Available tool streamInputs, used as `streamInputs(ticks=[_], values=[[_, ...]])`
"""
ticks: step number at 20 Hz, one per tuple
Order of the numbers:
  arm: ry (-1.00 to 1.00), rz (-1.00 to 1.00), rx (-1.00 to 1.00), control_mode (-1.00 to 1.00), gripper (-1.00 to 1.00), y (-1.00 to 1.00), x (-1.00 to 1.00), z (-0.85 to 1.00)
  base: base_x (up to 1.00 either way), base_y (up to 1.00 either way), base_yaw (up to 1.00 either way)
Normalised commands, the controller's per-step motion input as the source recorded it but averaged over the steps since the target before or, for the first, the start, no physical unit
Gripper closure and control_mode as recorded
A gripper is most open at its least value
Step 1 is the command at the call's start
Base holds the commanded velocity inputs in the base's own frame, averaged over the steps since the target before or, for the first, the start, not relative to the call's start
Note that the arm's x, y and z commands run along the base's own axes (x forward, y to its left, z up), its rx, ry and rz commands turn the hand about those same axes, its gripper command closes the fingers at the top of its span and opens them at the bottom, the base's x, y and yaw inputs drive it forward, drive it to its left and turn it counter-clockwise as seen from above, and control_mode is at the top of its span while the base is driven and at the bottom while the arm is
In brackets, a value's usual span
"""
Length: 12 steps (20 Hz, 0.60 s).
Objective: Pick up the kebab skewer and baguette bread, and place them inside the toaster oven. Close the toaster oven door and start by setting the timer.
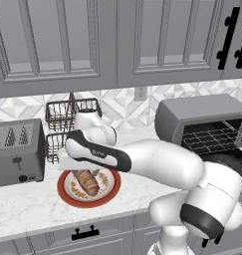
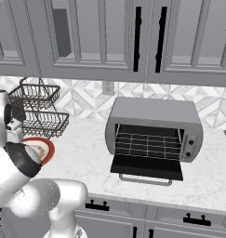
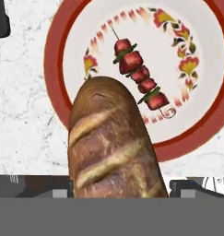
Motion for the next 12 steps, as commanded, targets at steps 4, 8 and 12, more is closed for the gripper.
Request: streamInputs(ticks=[4,8,12], values=[[0.0,-0.29,0.14,-1.0,1.0,-1.0,-0.13,0.62,0.0,0.0,0.0],[0.03,-0.36,0.15,-1.0,1.0,-1.0,-0.1,0.42,0.0,0.0,0.0],[0.05,-0.42,0.14,-1.0,1.0,-1.0,-0.01,0.25,0.0,0.0,0.0]])
